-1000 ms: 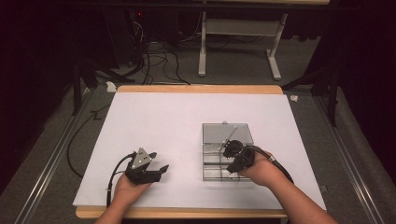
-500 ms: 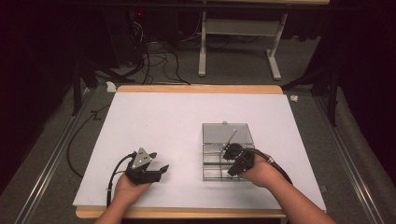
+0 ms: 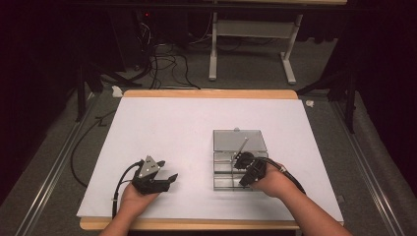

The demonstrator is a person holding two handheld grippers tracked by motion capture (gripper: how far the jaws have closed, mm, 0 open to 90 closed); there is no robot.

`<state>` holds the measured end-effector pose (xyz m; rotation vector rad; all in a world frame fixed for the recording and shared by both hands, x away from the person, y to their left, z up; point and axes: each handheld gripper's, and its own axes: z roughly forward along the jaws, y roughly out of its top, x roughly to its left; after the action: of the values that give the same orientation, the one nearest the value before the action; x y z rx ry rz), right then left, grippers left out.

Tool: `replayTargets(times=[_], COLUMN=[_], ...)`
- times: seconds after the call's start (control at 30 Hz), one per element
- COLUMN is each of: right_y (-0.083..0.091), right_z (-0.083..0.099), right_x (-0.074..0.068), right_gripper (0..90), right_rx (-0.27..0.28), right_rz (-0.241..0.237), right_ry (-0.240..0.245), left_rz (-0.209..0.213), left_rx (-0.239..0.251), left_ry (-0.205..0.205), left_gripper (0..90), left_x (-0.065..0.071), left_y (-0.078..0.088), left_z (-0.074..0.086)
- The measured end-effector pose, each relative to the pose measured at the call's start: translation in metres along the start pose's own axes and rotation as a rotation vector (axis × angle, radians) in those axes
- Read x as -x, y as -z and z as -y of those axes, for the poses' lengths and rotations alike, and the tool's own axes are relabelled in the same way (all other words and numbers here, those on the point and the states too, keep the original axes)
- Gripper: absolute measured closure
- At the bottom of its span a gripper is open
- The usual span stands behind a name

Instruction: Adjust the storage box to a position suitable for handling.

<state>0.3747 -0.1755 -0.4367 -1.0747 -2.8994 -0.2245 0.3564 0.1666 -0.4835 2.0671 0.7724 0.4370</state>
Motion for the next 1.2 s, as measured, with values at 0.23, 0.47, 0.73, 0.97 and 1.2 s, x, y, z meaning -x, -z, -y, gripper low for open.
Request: replayTargets(times=[0.23,0.47,0.73,0.97,1.2], right_y=[0.009,0.024,0.034,0.043,0.048], right_z=[0.002,0.008,0.018,0.026,0.043], right_x=[0.000,0.002,0.008,0.012,0.023], right_gripper=[83.3,84.3,87.9,89.7,90.0], right_rx=[0.017,0.046,0.074,0.087,0.089], right_rz=[0.002,0.011,0.024,0.036,0.047], right_ry=[-0.005,-0.018,-0.032,-0.061,-0.099], left_rz=[-0.003,-0.001,-0.001,0.000,0.002], left_rx=[0.002,-0.003,0.002,0.007,0.007], left_ry=[0.001,0.005,0.006,0.007,0.010], left_gripper=[30.5,30.5,30.5,30.5,30.5], left_x=[0.000,0.000,0.000,0.000,-0.001], left_y=[0.000,0.000,0.000,0.000,0.000], left_z=[0.000,0.000,0.000,0.000,0.000])
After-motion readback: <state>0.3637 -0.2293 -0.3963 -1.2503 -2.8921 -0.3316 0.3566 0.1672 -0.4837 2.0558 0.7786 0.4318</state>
